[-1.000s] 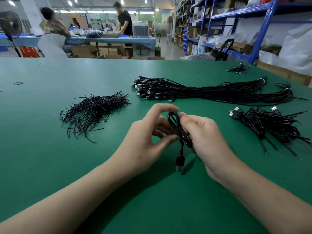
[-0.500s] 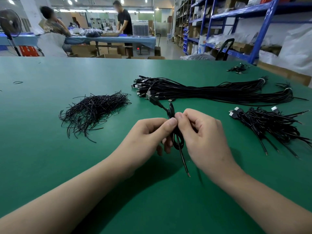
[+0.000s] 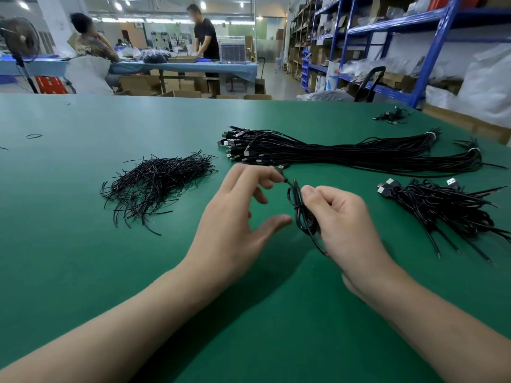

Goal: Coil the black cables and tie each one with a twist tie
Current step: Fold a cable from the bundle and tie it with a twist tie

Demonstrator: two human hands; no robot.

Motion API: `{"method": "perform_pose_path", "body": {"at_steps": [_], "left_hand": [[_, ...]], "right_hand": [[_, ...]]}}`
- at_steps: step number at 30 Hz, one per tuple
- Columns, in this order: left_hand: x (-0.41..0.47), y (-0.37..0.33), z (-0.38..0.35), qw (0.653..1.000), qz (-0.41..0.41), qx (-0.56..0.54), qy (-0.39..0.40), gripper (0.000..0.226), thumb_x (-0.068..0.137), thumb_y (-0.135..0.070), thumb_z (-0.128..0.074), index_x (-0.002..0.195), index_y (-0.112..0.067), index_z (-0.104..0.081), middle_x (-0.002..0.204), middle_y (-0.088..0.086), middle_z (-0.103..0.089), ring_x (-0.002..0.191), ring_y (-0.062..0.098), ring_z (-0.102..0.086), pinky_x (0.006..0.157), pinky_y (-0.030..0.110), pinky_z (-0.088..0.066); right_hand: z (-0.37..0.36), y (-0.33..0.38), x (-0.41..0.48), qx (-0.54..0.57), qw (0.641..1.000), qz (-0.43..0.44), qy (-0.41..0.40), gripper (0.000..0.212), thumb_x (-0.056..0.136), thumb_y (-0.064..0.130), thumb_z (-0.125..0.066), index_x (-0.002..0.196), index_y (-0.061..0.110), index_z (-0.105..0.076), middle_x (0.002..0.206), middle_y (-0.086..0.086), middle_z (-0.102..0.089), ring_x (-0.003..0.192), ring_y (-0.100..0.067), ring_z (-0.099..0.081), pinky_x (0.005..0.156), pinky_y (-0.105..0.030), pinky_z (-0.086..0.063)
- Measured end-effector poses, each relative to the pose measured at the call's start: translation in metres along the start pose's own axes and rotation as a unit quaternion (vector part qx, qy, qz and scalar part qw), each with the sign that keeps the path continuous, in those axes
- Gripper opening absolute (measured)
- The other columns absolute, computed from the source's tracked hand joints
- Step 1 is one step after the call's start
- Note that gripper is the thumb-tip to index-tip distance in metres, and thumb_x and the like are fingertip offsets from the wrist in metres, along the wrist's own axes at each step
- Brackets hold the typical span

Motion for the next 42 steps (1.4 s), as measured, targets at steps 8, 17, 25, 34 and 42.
{"method": "perform_pose_path", "body": {"at_steps": [8,17,25,34,42], "left_hand": [[-0.001,0.001,-0.003,0.995,0.049,-0.081,0.015,0.016,0.081,-0.049,-0.075,0.084,-0.033,-0.075,0.083,-0.014,-0.074,0.072,0.012,-0.063,0.063,0.029,-0.047],[-0.005,0.001,-0.020,0.909,0.169,-0.346,0.160,0.042,0.097,-0.043,-0.056,0.078,-0.006,-0.063,0.072,0.003,-0.063,0.069,0.015,-0.053,0.063,0.031,-0.039],[-0.011,-0.003,-0.026,0.722,0.353,-0.540,0.251,0.028,0.087,-0.031,-0.069,0.062,-0.019,-0.072,0.054,-0.002,-0.057,0.044,0.009,-0.052,0.045,0.018,-0.044],[-0.003,0.003,-0.005,0.999,0.029,-0.011,0.039,0.046,0.088,-0.021,-0.076,0.126,-0.031,-0.052,0.106,-0.013,-0.059,0.084,0.009,-0.065,0.069,0.017,-0.044],[0.001,0.006,0.000,0.997,0.051,-0.061,0.018,0.010,0.078,-0.027,-0.083,0.081,-0.025,-0.073,0.083,-0.007,-0.073,0.079,0.006,-0.064,0.066,0.015,-0.039]], "right_hand": [[-0.008,0.005,-0.004,0.001,0.999,0.030,0.038,0.047,0.098,0.040,-0.050,0.066,0.007,-0.044,0.057,0.006,-0.036,0.057,-0.012,-0.031,0.054,-0.037,-0.027],[0.000,0.031,-0.012,-0.117,0.978,0.170,0.009,0.046,0.103,0.032,-0.048,0.066,0.004,-0.047,0.053,-0.007,-0.053,0.049,-0.020,-0.044,0.049,-0.040,-0.037],[-0.001,0.048,-0.020,-0.239,0.926,0.291,-0.009,0.042,0.101,0.025,-0.054,0.064,0.012,-0.041,0.051,0.008,-0.025,0.046,-0.016,-0.027,0.045,-0.030,-0.024],[-0.007,-0.003,-0.005,0.007,1.000,-0.008,0.019,0.050,0.104,0.033,-0.053,0.069,0.003,-0.035,0.065,-0.007,-0.027,0.060,-0.020,-0.023,0.056,-0.046,-0.020],[-0.012,-0.003,-0.007,0.001,0.999,-0.019,0.042,0.047,0.104,0.034,-0.051,0.070,0.002,-0.053,0.055,-0.005,-0.049,0.058,-0.014,-0.036,0.056,-0.039,-0.028]]}}
Point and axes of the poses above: each hand's wrist, its own x-axis towards the middle knuckle, its own z-axis out of the back of the hand, y = z × x, the point moved 5 cm from there along x, towards the middle knuckle
